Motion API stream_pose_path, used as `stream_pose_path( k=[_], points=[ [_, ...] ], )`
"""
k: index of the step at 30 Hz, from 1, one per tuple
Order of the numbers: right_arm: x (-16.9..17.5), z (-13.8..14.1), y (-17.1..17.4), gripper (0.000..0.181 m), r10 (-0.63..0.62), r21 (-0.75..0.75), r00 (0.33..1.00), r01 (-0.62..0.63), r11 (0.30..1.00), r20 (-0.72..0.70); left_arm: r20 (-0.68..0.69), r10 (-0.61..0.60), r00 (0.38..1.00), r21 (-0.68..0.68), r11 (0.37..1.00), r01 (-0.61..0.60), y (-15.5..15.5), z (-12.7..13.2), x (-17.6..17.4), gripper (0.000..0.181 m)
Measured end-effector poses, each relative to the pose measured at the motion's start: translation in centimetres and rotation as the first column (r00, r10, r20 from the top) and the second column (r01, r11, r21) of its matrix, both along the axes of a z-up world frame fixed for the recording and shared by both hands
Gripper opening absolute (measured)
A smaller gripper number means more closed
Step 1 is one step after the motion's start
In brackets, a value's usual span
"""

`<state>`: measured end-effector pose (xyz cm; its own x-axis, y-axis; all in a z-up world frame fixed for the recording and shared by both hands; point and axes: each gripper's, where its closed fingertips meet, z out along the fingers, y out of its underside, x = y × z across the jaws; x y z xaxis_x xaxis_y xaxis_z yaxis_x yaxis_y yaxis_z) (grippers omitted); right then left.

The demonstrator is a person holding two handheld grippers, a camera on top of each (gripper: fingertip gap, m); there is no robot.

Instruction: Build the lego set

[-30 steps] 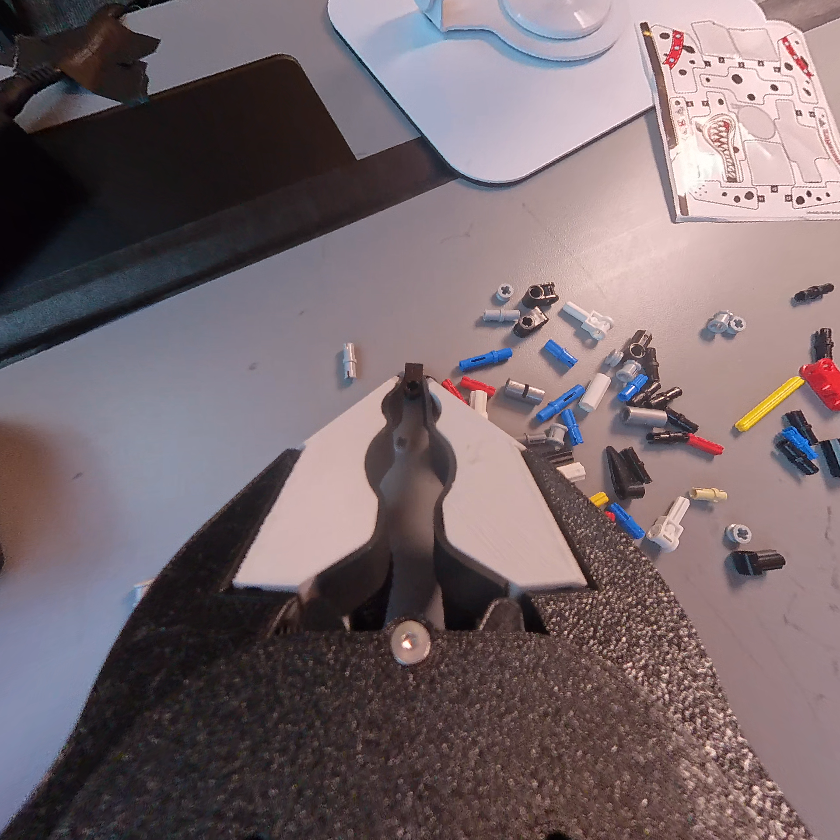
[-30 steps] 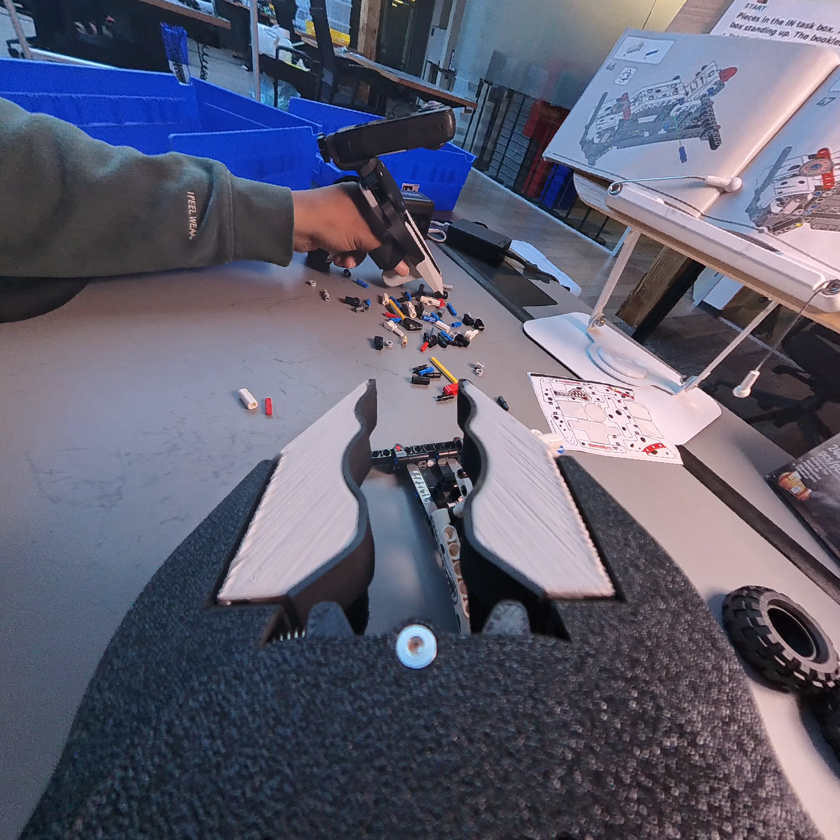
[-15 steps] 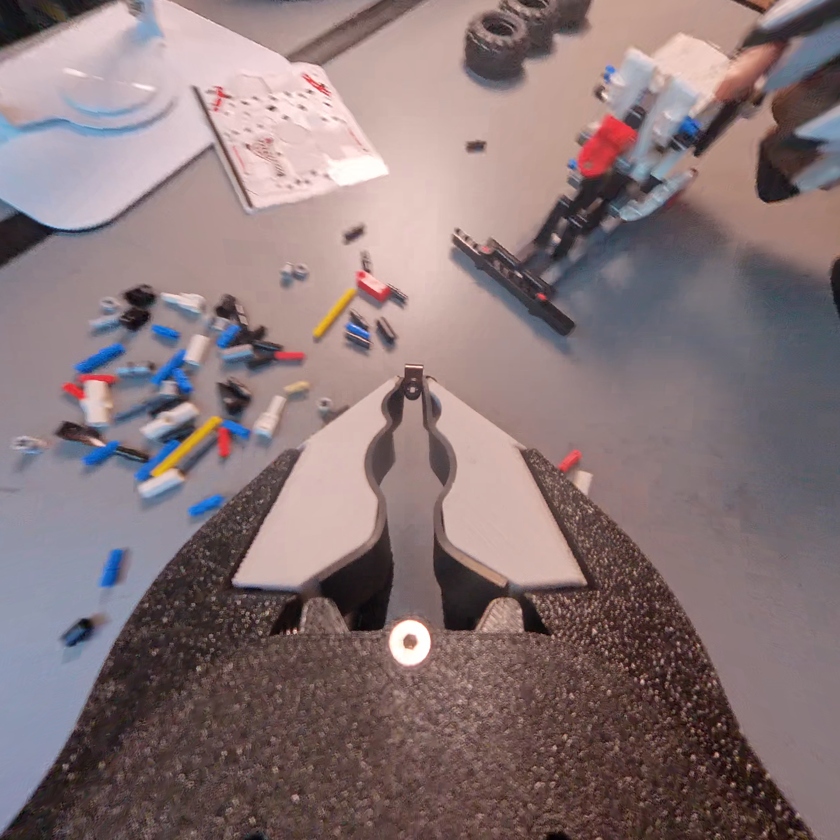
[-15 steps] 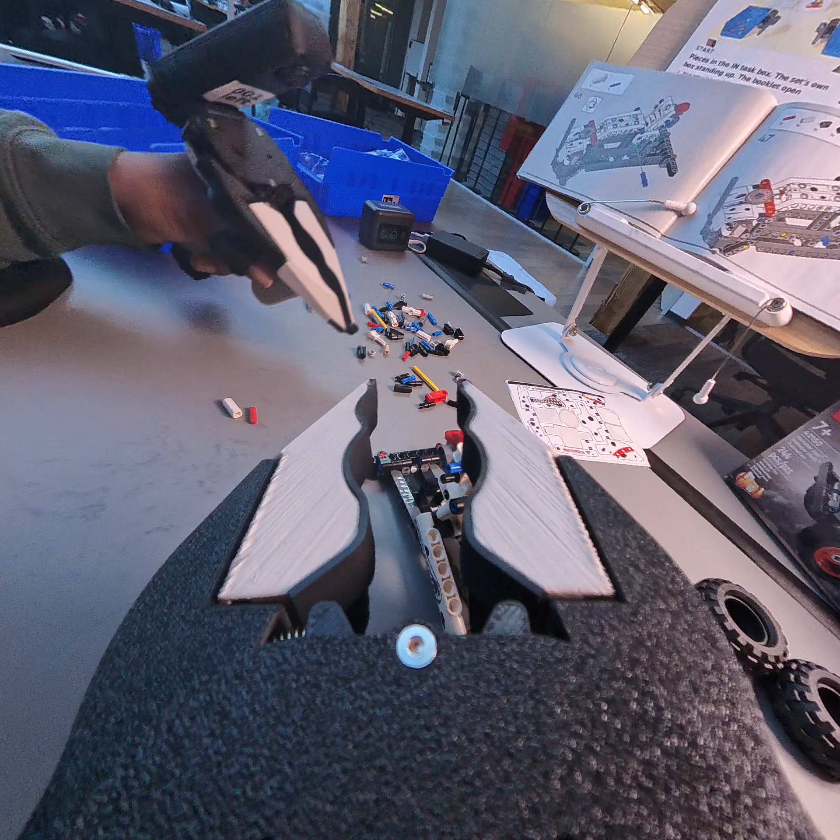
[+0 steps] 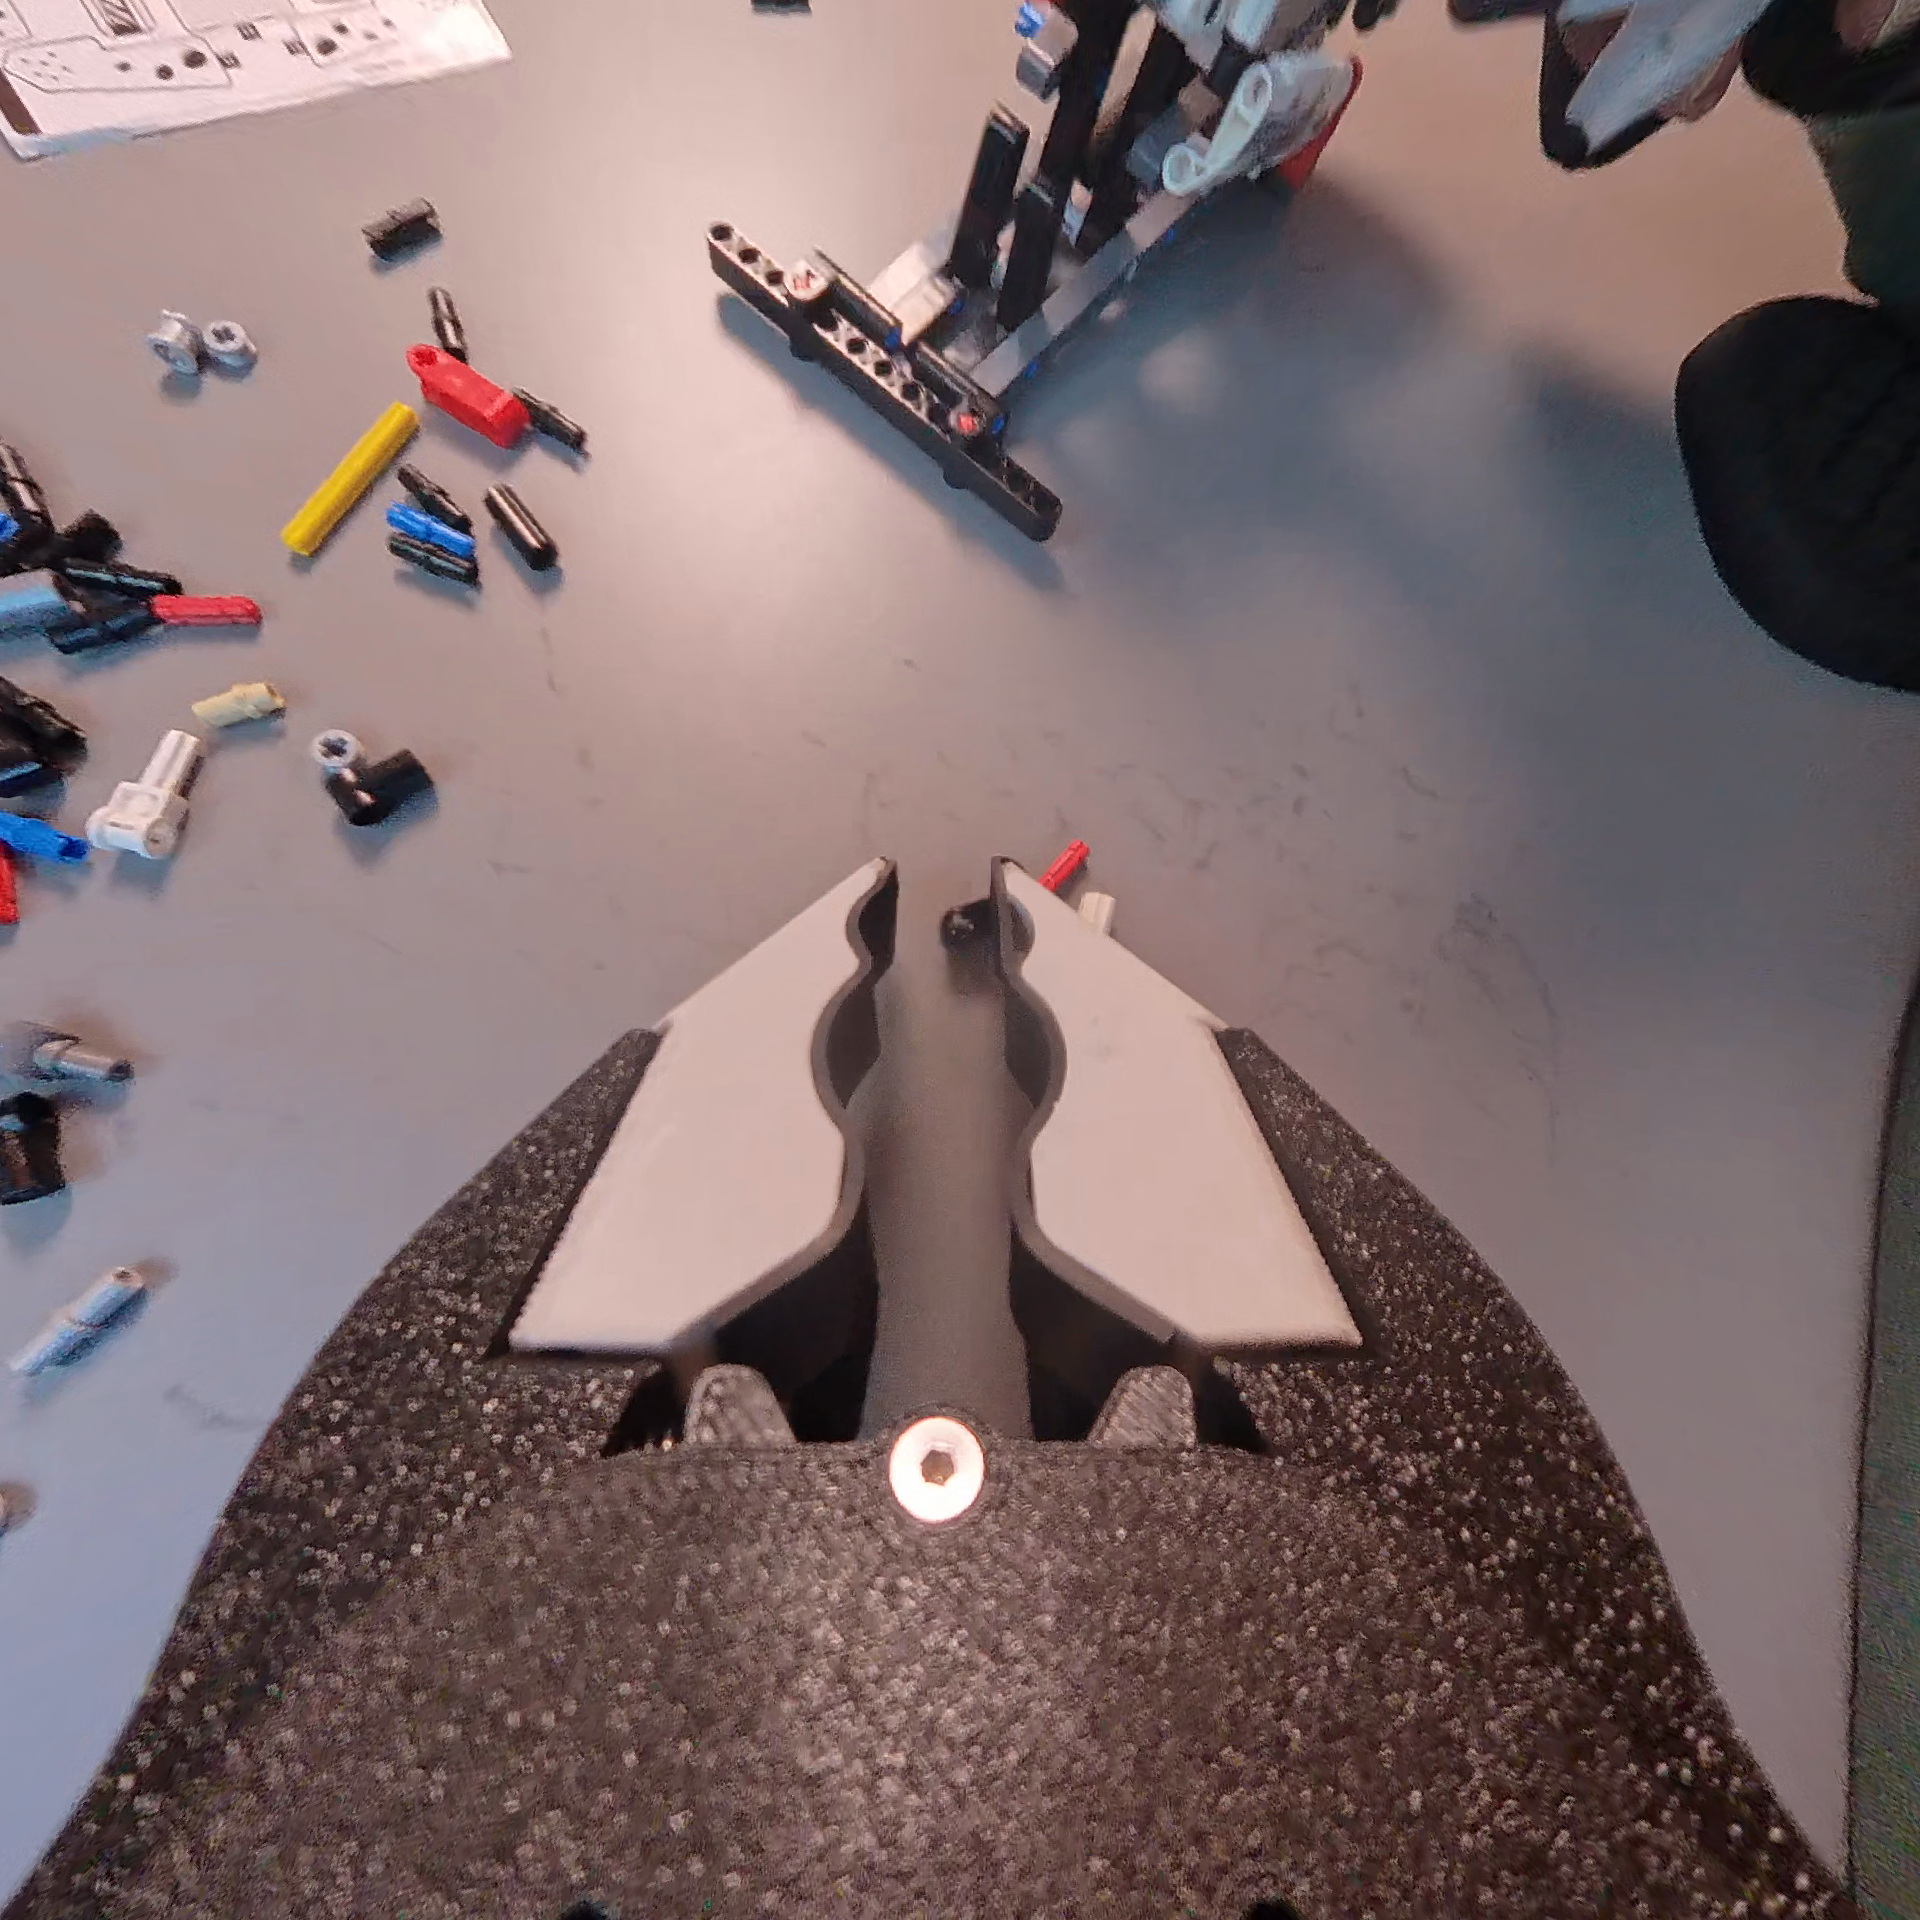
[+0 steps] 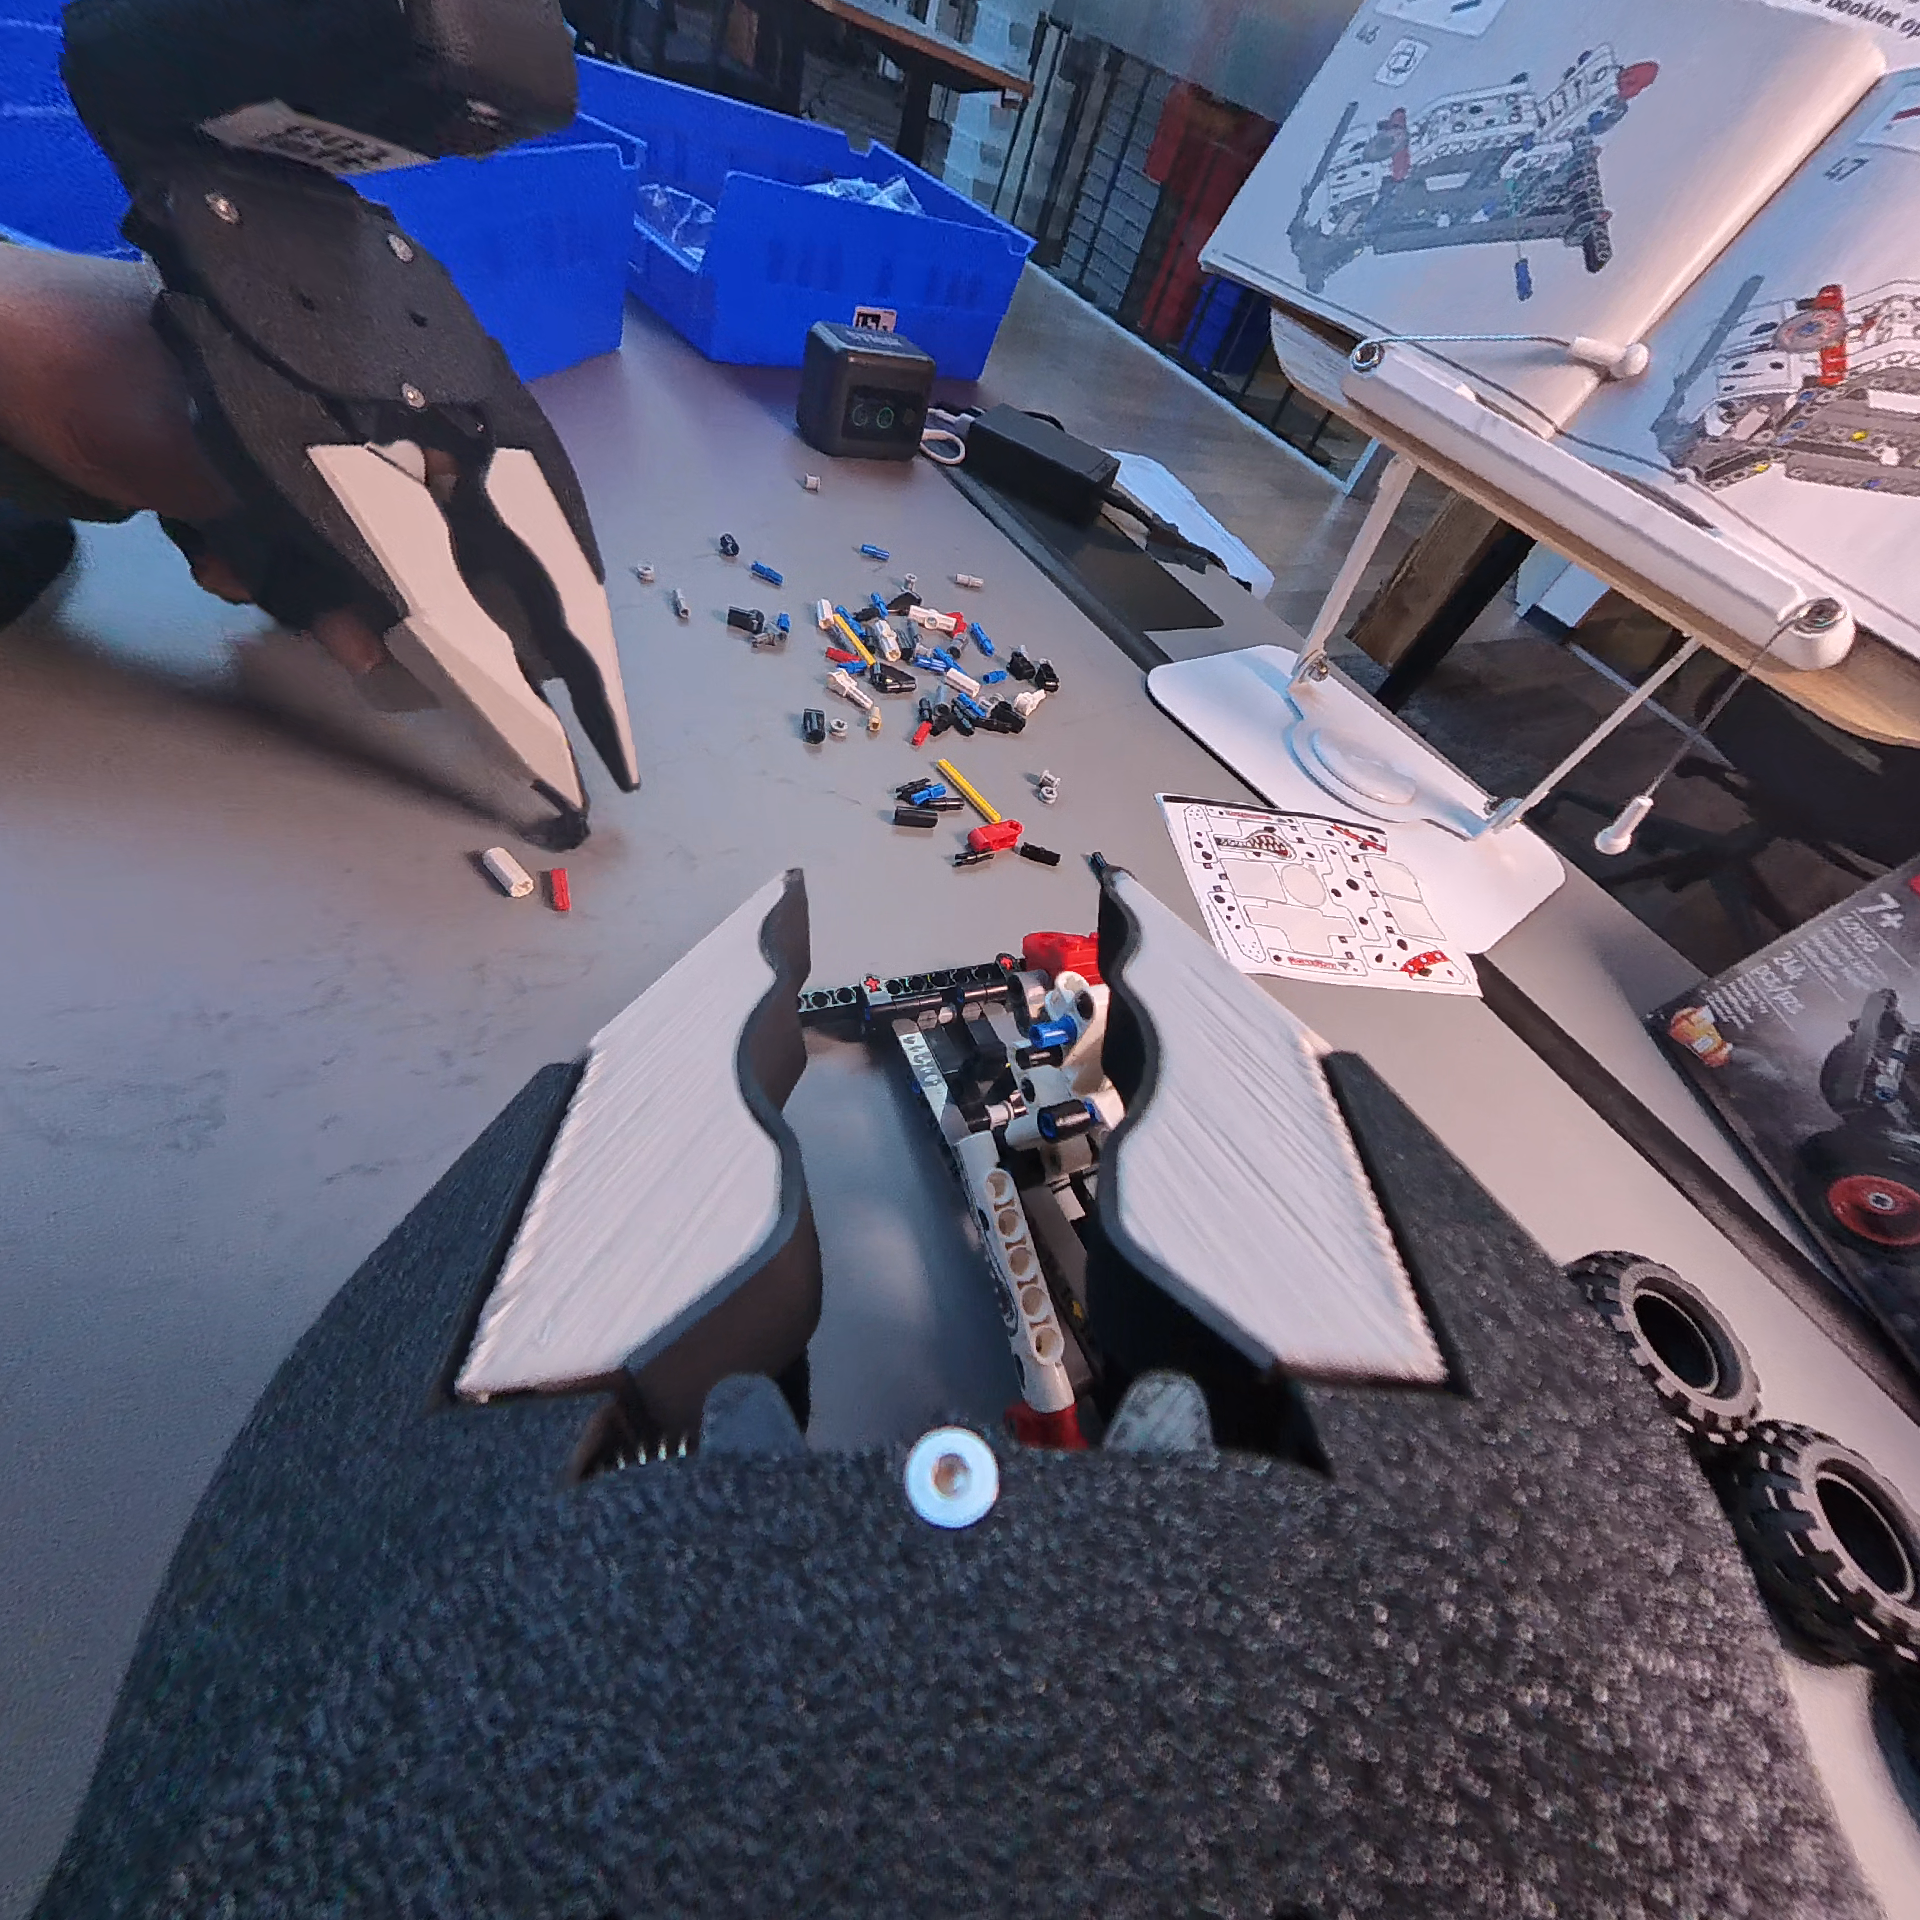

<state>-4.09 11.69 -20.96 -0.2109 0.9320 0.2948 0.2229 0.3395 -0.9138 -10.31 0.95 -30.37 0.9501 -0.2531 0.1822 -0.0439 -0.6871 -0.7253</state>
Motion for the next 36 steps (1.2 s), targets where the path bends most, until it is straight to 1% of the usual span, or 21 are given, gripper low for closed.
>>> stream_pose_path(
  k=[2,4,6,10,17,28,36],
  points=[
    [0.0,0.0,-0.1,0.056,0.002,0.003,1.000,-0.002,1.000,0.001,0.026,0.049,0.998,0.047,0.998,-0.050,0.7,1.2,-1.5,0.022],
    [-0.1,-0.1,-0.2,0.056,0.008,0.000,1.000,-0.008,1.000,0.000,0.013,0.145,0.989,0.079,0.986,-0.146,1.6,2.0,-4.3,0.024],
    [-0.1,-0.1,-0.2,0.056,0.010,0.003,1.000,-0.010,1.000,-0.001,0.000,0.217,0.976,0.071,0.974,-0.216,2.4,1.8,-6.6,0.027],
    [0.0,-0.1,-0.3,0.056,0.013,0.007,1.000,-0.013,1.000,-0.002,-0.074,0.275,0.959,0.025,0.962,-0.274,3.1,0.2,-9.2,0.027],
    [0.1,-0.1,-0.2,0.056,0.018,0.011,1.000,-0.018,1.000,-0.004,-0.079,0.285,0.955,-0.004,0.958,-0.287,4.1,-0.6,-9.7,0.026],
    [0.2,-0.1,-0.1,0.055,0.016,0.026,1.000,-0.016,1.000,-0.006,-0.096,0.284,0.954,-0.015,0.958,-0.287,4.2,-1.2,-9.9,0.020],
    [0.2,-0.2,-0.1,0.055,0.018,0.035,1.000,-0.018,0.999,-0.006,-0.137,0.280,0.950,-0.003,0.959,-0.283,4.1,-1.3,-10.1,0.017]
  ],
)
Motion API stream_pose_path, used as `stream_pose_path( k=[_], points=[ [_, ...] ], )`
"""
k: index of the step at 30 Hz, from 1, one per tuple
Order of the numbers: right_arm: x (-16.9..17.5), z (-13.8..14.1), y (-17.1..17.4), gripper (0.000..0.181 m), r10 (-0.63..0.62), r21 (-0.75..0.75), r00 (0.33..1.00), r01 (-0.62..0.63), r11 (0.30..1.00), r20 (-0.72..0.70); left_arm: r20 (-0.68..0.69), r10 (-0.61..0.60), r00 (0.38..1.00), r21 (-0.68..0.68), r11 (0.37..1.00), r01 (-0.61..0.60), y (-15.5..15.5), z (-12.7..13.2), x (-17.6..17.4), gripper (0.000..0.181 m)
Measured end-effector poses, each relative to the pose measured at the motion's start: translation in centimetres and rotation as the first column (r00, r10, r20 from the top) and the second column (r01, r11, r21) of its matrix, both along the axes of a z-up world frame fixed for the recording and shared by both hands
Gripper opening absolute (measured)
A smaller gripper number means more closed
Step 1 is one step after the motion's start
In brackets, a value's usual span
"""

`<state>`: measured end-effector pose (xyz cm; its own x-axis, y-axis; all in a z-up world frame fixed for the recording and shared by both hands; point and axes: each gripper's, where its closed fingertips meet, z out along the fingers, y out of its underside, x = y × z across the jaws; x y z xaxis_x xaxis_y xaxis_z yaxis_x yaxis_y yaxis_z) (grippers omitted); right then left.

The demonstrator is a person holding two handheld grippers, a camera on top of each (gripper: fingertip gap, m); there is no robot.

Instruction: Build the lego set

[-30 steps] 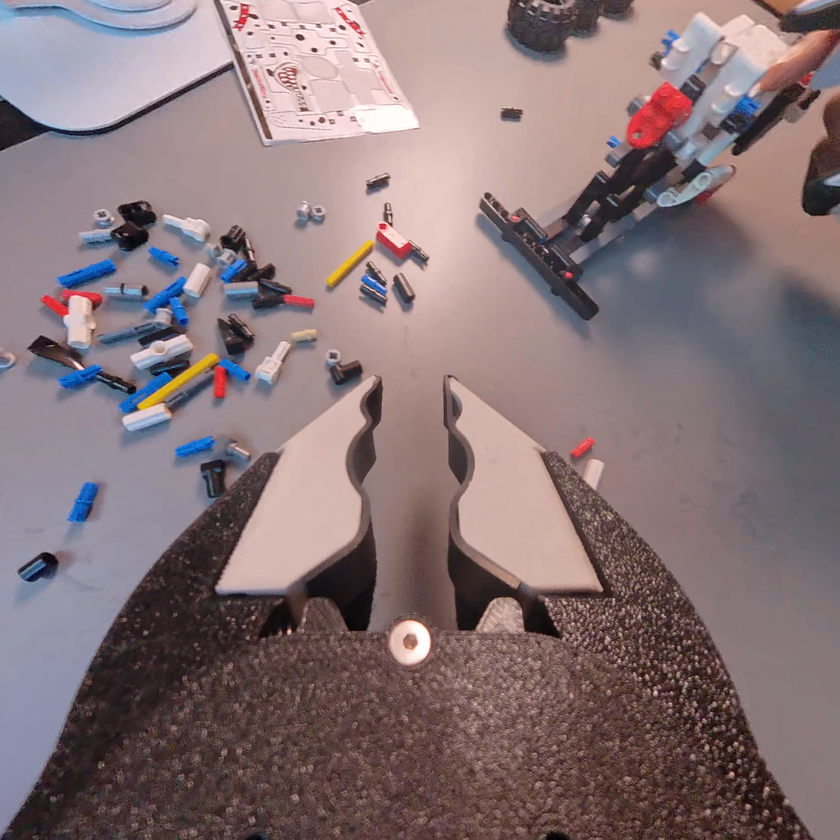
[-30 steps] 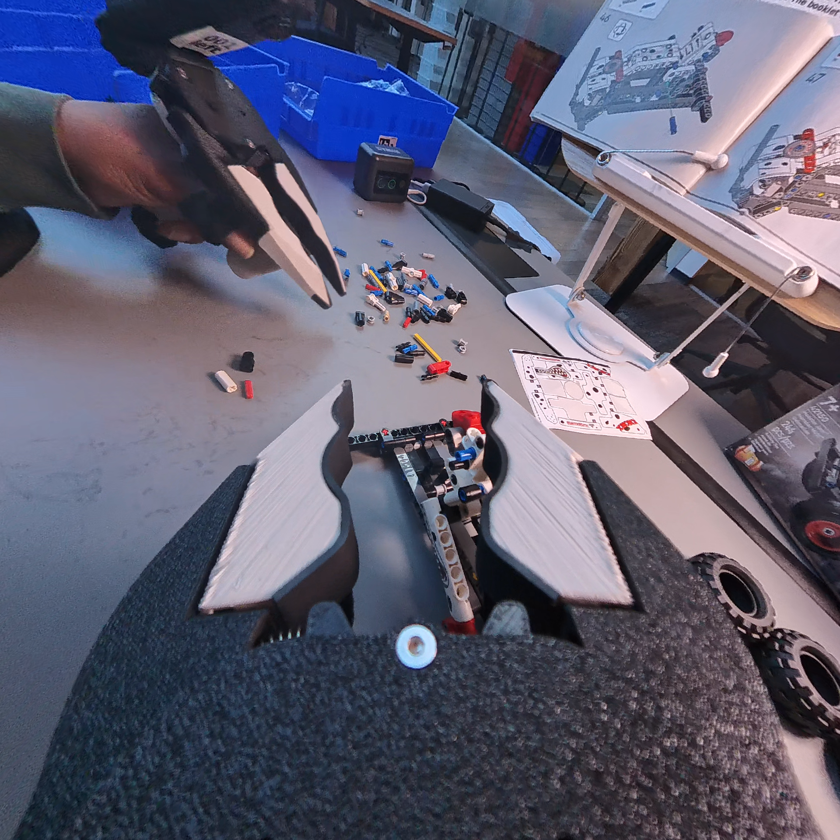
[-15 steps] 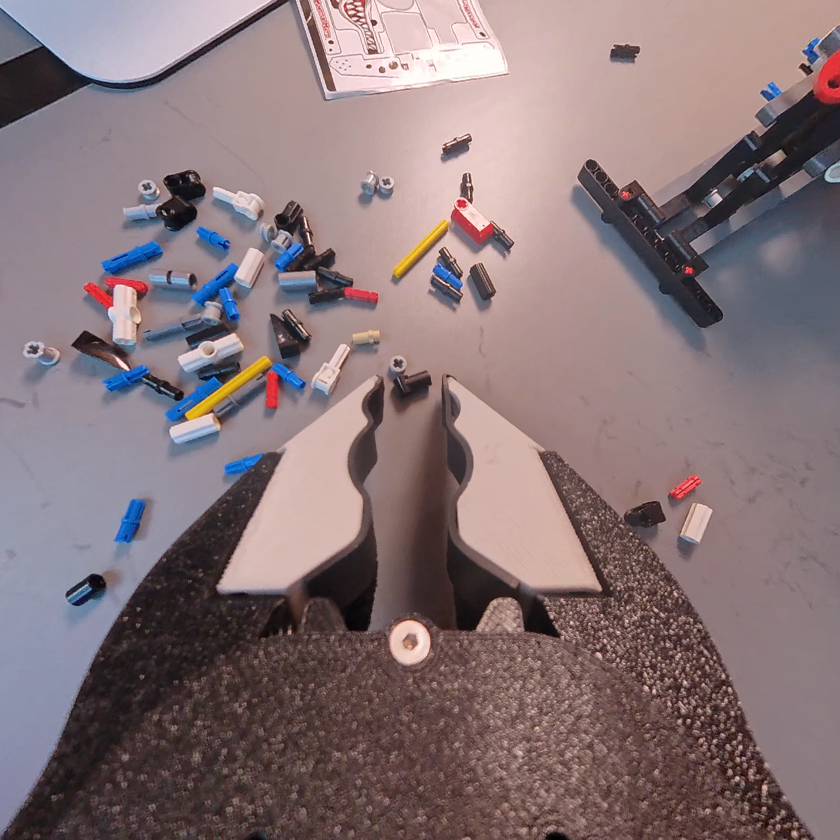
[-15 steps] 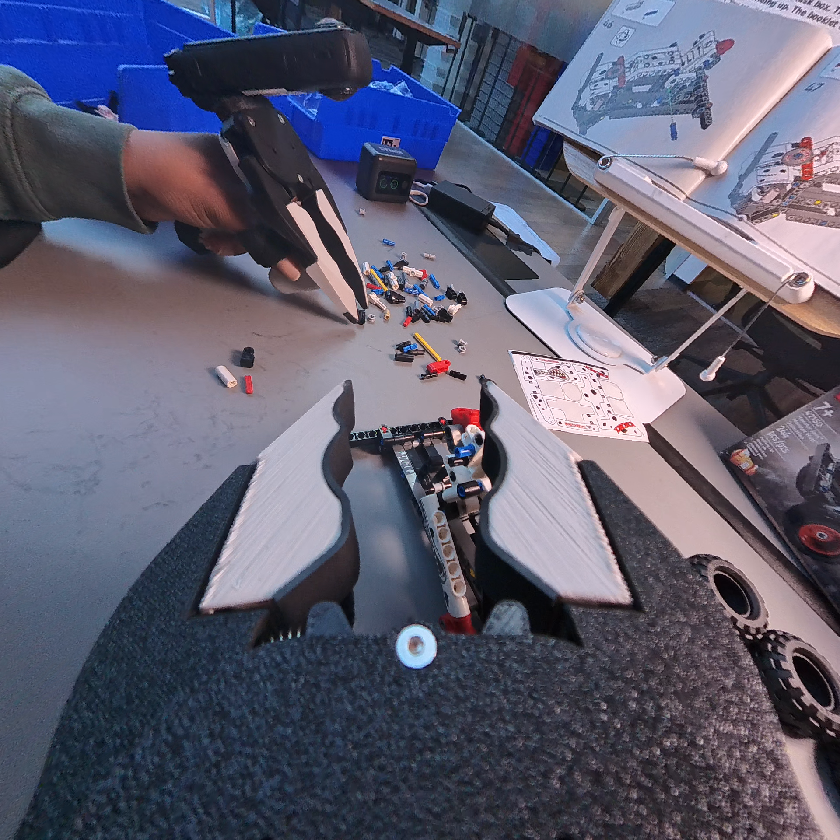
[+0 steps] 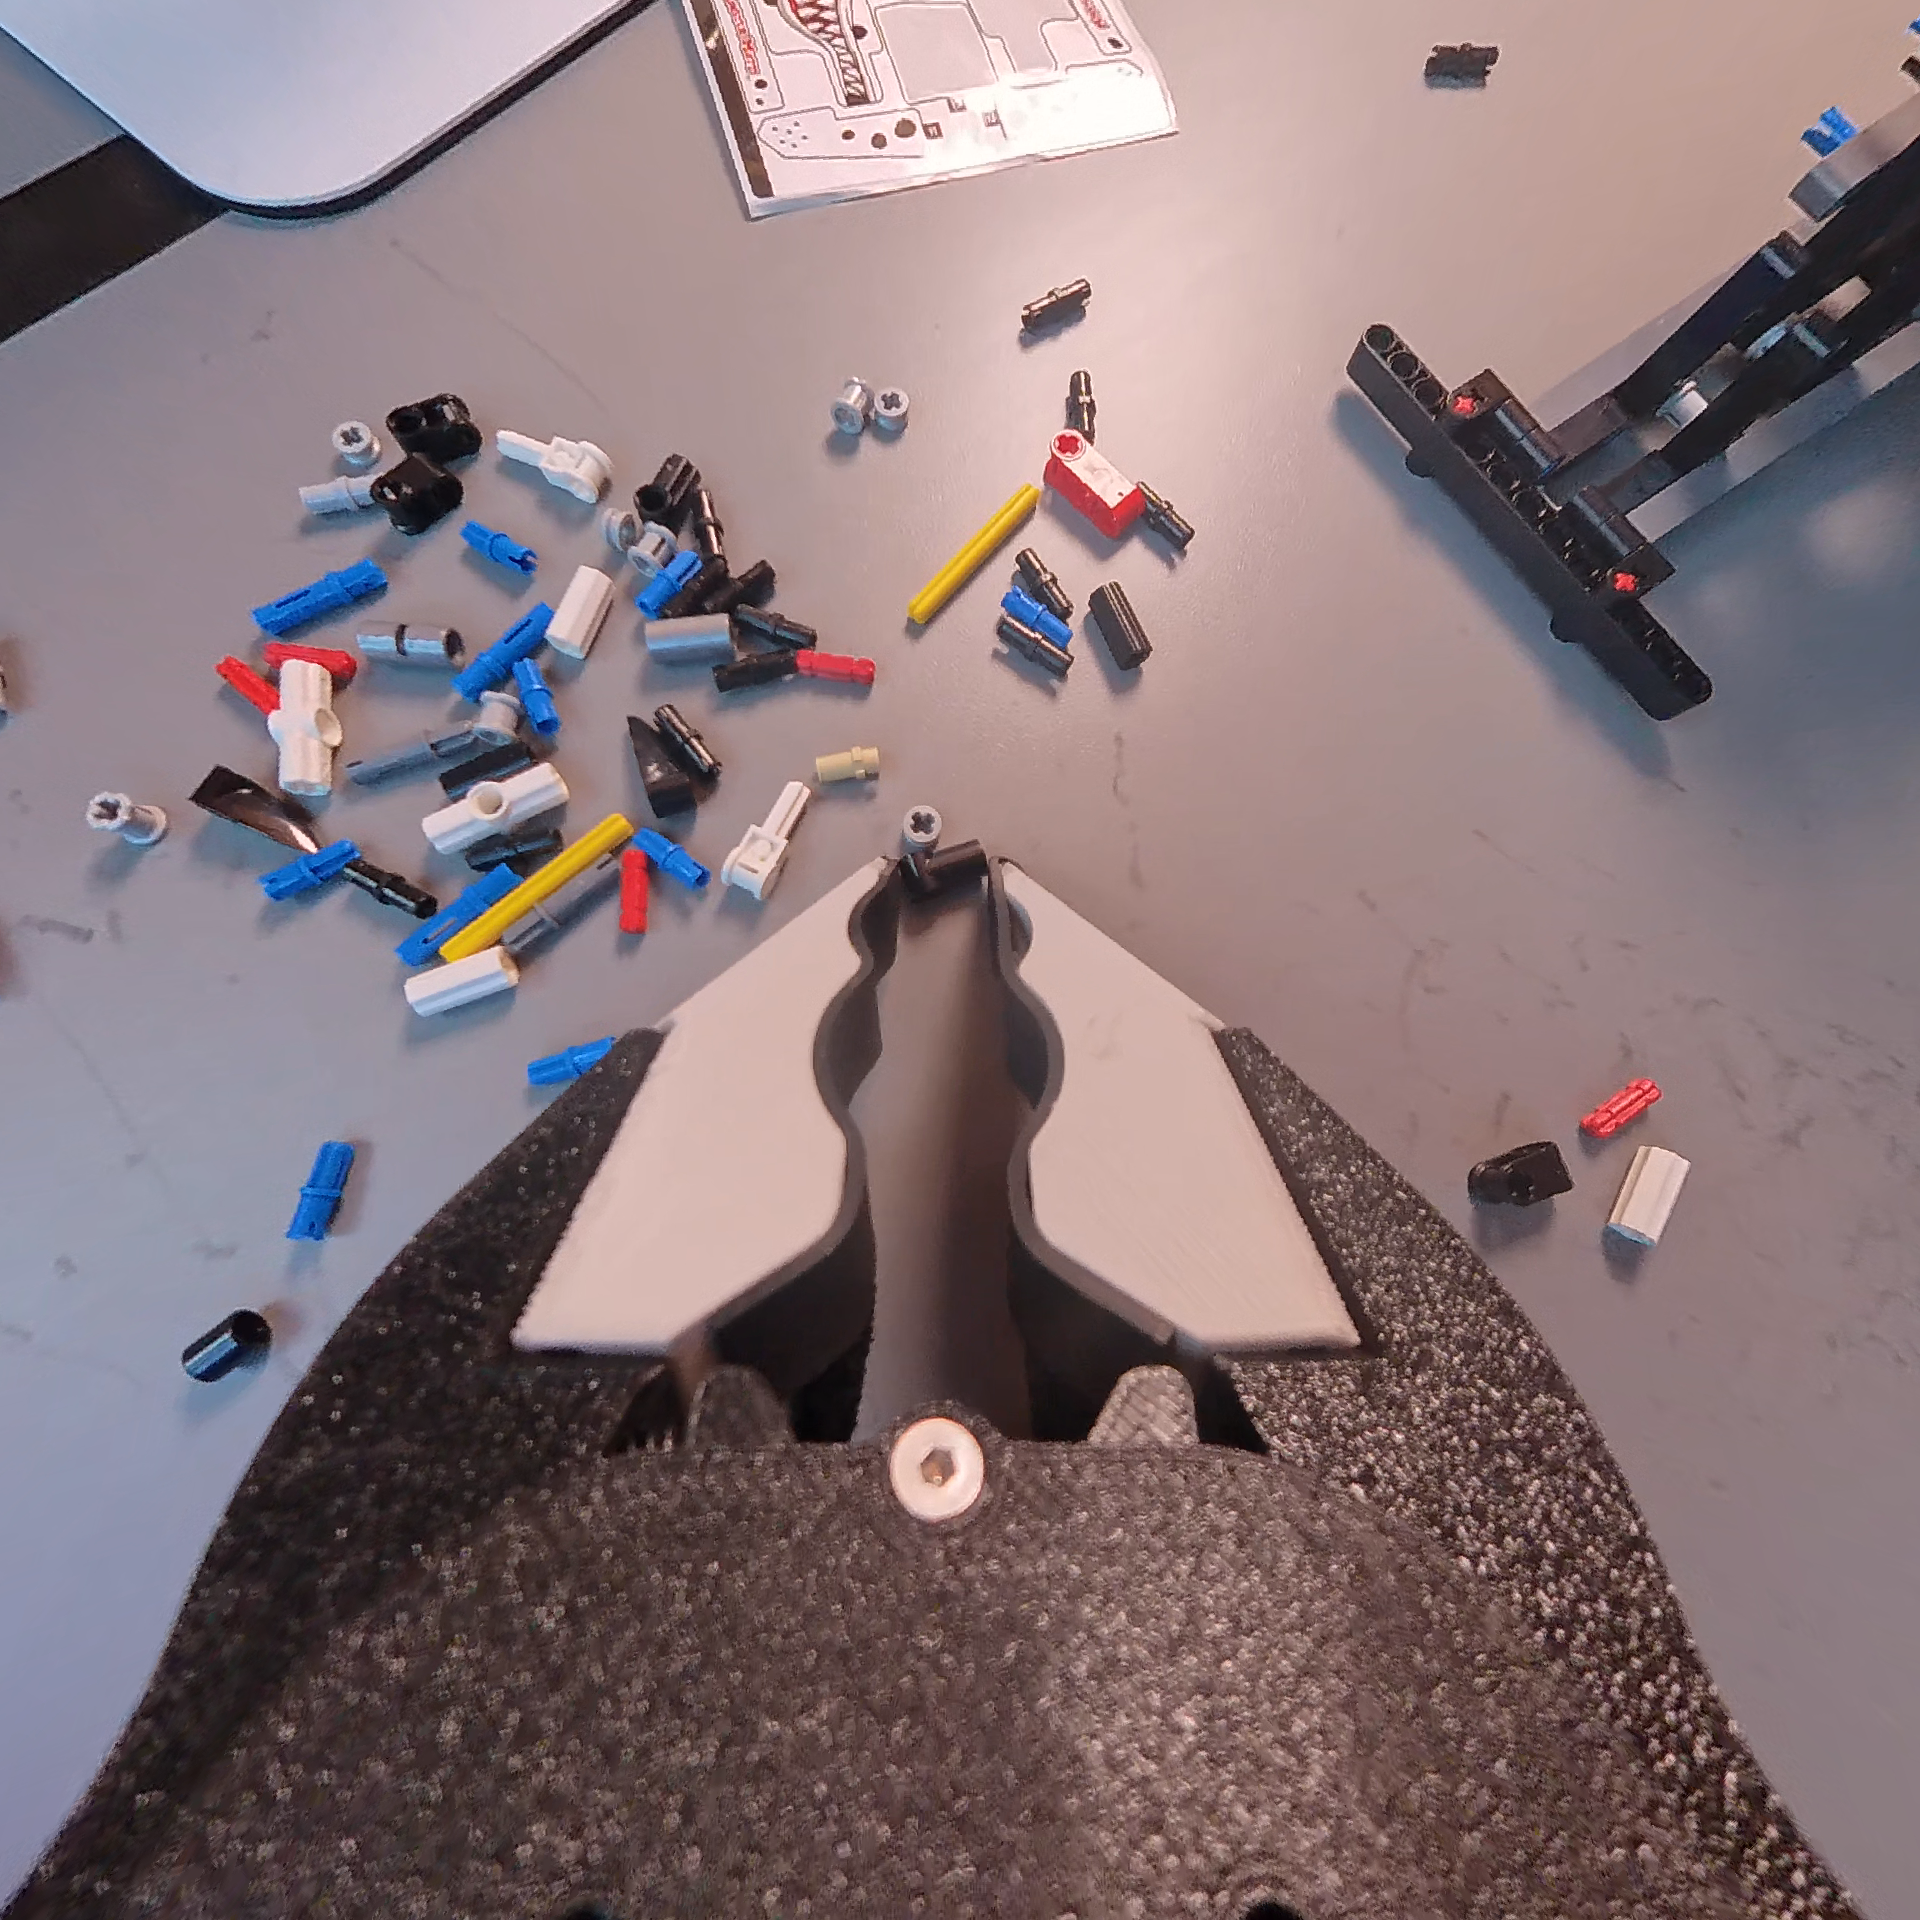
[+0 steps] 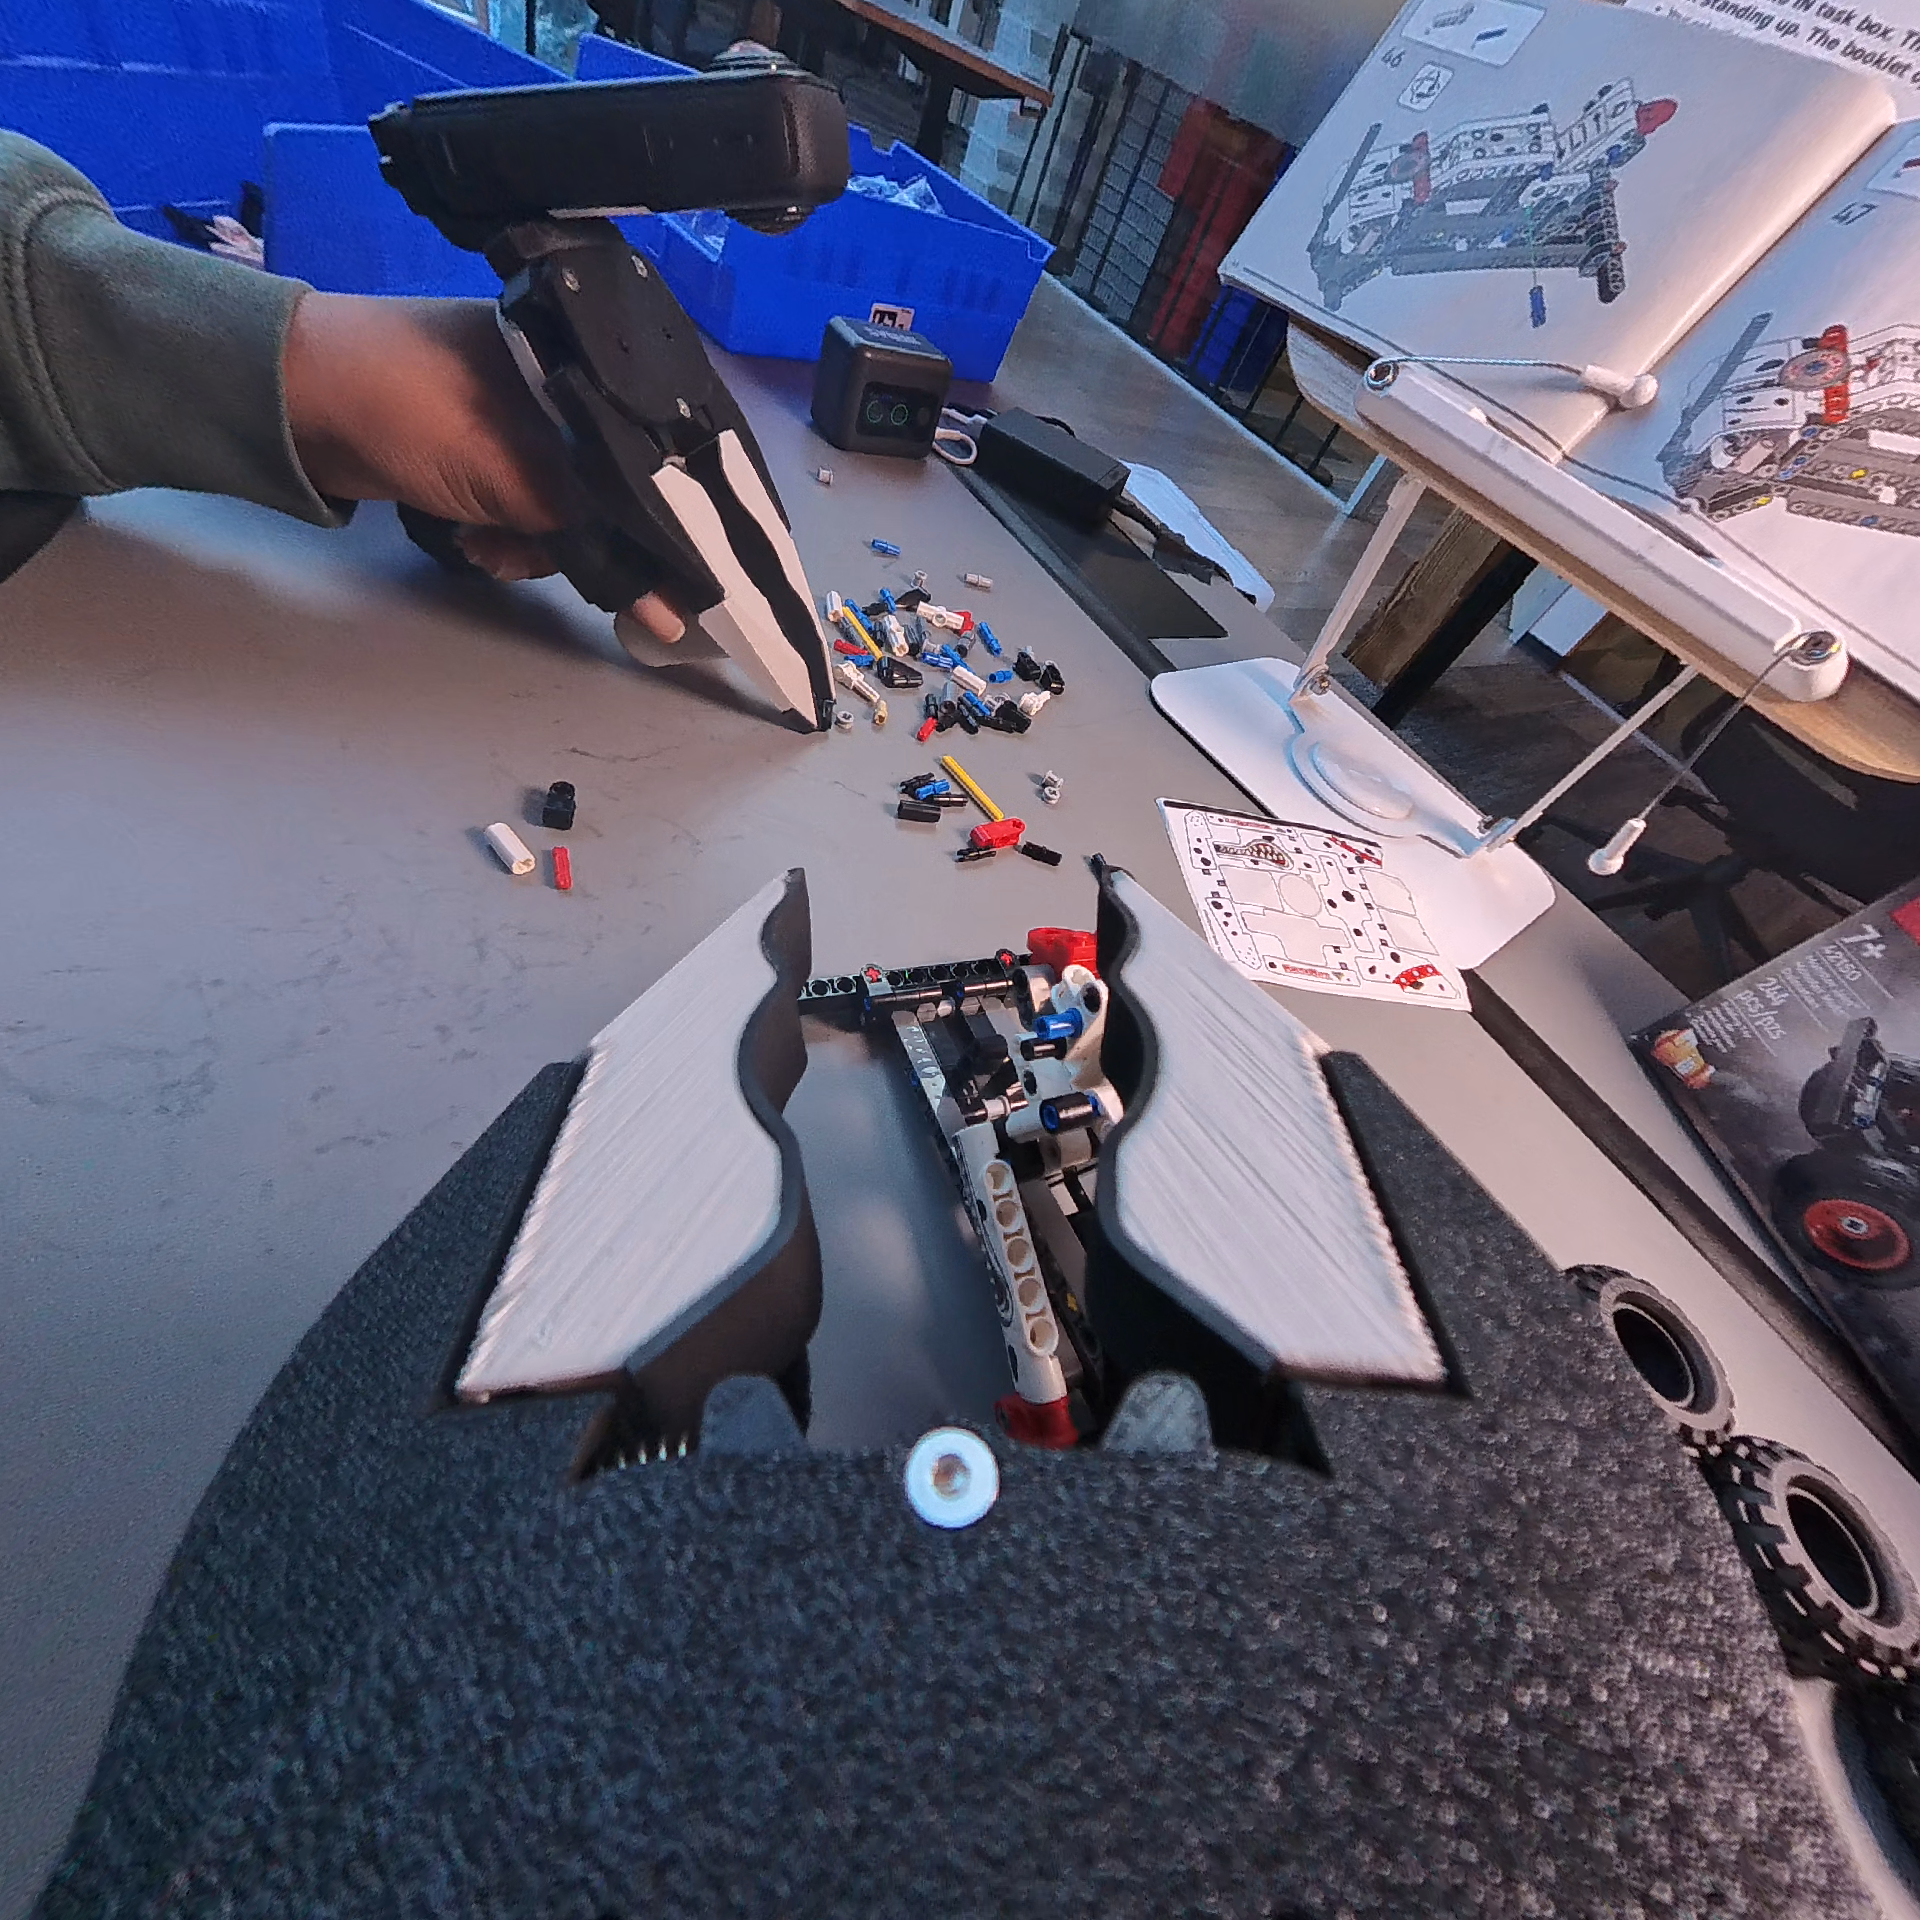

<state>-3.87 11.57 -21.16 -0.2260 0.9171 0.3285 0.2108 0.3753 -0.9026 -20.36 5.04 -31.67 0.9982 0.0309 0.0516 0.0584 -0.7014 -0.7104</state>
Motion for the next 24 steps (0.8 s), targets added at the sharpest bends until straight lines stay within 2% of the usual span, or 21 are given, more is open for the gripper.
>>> stream_pose_path(
  k=[17,24],
  points=[
    [0.2,0.0,0.1,0.054,0.003,0.007,1.000,-0.003,1.000,-0.006,-0.061,-0.008,0.998,-0.006,1.000,0.008,-0.9,0.0,-0.8,0.017],
    [0.3,0.0,0.2,0.054,0.003,0.005,1.000,-0.003,1.000,-0.010,-0.120,0.034,0.992,-0.007,0.999,-0.035,-1.1,0.0,-2.5,0.017]
  ],
)
